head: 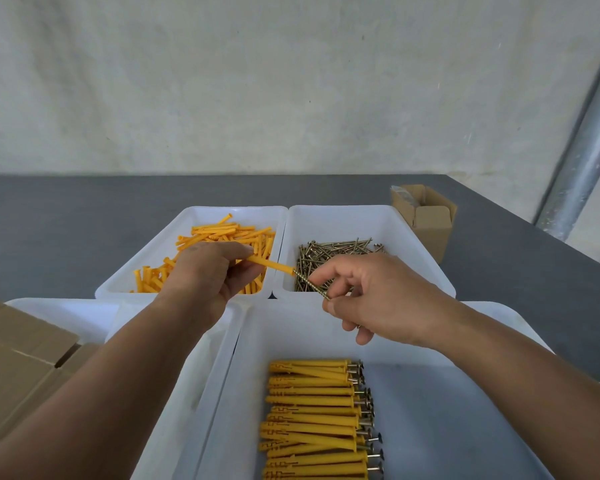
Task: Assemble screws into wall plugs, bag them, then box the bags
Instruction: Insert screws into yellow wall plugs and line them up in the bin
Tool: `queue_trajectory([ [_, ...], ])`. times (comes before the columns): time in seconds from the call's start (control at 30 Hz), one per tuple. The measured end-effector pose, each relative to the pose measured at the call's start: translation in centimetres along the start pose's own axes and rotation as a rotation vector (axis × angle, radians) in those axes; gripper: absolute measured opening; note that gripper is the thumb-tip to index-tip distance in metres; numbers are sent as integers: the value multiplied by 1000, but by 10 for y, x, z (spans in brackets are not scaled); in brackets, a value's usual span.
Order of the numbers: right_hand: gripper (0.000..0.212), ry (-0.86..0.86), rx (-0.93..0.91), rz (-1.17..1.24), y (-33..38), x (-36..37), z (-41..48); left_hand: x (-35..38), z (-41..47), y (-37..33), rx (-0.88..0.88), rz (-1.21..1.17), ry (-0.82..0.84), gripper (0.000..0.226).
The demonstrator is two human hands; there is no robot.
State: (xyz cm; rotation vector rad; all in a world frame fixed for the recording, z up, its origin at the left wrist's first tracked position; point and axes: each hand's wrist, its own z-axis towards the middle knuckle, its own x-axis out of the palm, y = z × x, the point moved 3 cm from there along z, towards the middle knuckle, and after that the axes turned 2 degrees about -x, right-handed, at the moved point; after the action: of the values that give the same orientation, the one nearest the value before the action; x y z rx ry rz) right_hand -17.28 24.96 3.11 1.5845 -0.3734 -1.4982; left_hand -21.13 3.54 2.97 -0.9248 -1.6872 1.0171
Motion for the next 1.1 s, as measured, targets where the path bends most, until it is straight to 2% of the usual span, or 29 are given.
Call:
queue_trajectory([
  [0.5, 36, 26, 28, -50, -5, 2, 1, 3, -1, 3, 35, 75, 9, 6],
  [1.1, 39, -5, 58, -130, -3, 1, 0, 10, -7, 5, 103, 147, 114, 10],
])
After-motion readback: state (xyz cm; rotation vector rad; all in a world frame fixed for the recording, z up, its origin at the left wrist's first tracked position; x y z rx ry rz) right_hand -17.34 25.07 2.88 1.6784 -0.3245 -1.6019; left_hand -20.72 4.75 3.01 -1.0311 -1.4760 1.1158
